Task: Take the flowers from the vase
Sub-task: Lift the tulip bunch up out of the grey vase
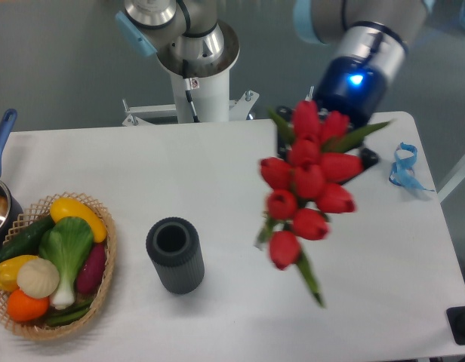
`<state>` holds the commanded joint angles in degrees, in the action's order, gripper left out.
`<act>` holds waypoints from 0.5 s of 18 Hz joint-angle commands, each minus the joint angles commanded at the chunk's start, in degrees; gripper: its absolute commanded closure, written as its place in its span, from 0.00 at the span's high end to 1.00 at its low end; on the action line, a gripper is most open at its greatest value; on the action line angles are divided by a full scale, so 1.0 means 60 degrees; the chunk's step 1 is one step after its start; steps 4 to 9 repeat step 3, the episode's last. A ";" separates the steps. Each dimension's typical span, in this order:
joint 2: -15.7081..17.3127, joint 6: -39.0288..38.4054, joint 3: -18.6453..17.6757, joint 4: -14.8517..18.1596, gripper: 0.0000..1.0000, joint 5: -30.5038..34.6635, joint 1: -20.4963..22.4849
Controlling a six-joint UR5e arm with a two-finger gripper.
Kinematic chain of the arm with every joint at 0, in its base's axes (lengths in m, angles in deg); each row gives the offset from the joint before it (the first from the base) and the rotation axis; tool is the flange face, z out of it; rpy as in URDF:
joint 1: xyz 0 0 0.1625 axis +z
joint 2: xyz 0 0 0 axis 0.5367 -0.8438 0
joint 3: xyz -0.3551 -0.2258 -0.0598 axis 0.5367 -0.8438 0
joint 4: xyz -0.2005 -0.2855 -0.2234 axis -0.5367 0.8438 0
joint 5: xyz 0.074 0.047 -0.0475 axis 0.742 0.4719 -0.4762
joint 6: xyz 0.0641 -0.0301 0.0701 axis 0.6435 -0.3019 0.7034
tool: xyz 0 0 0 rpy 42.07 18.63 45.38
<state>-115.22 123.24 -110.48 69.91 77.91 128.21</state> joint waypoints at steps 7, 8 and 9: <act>0.0014 0.0336 -0.0146 0.0029 0.34 0.0000 0.0366; 0.0014 0.0336 -0.0146 0.0029 0.34 0.0000 0.0366; 0.0014 0.0336 -0.0146 0.0029 0.34 0.0000 0.0366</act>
